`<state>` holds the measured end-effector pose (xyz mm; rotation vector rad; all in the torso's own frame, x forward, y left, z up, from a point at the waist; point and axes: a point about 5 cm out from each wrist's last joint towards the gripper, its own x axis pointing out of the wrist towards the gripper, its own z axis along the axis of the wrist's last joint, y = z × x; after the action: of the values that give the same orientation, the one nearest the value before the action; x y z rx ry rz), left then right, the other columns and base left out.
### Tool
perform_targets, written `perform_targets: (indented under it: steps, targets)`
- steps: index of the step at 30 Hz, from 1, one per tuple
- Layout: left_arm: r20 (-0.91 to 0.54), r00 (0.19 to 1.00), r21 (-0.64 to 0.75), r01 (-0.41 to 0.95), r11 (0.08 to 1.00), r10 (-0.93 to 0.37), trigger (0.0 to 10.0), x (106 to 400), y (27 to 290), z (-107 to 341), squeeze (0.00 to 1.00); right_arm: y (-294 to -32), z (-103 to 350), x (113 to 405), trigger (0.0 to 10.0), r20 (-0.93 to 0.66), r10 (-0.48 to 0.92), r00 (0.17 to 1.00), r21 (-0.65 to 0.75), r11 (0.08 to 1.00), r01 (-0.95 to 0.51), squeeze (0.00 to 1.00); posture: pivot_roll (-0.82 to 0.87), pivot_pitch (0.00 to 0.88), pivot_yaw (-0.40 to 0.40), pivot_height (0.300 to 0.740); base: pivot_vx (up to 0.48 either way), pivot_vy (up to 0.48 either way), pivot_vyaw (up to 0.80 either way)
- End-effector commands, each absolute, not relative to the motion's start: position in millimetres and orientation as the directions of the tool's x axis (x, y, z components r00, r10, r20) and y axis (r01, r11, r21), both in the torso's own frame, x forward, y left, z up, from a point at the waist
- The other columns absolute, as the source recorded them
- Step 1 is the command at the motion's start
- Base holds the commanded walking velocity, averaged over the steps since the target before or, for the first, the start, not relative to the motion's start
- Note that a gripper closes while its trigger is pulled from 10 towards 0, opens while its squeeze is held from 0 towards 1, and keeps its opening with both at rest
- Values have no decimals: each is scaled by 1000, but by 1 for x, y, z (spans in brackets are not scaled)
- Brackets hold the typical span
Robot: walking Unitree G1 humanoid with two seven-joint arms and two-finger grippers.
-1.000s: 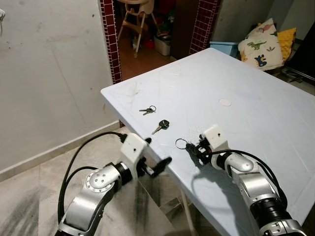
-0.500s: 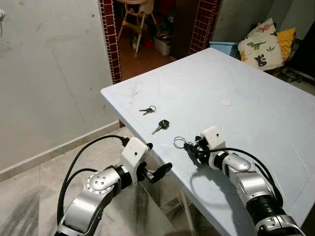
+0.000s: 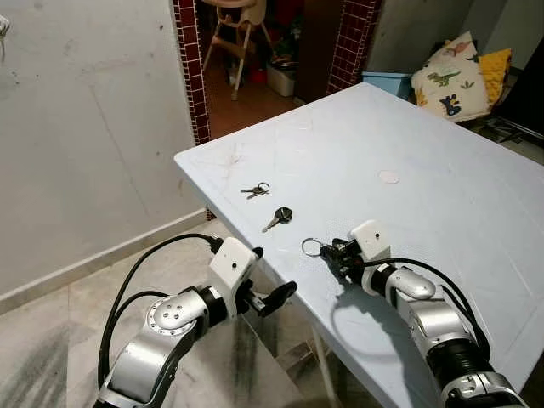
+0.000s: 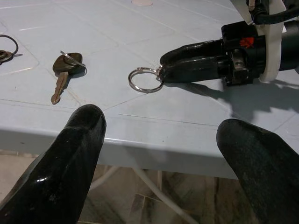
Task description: Hang keys on a hook
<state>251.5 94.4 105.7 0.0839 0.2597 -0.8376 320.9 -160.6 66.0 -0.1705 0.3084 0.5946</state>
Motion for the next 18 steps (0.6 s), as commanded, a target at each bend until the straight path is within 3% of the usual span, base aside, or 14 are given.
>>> perform_targets:
  steps: [1,18]
  targets:
    - [-264,637,-19,748,664,-725,10000,251,94,106,0,-162,69,323,0,-321,522,790,-70,819,-570,0,157,0,-23,740,0,0,0]
    - [-262,638,-17,748,664,-725,10000,251,94,107,0,-166,61,320,0,-339,500,797,-73,831,-552,0,160,0,-23,740,0,0,0]
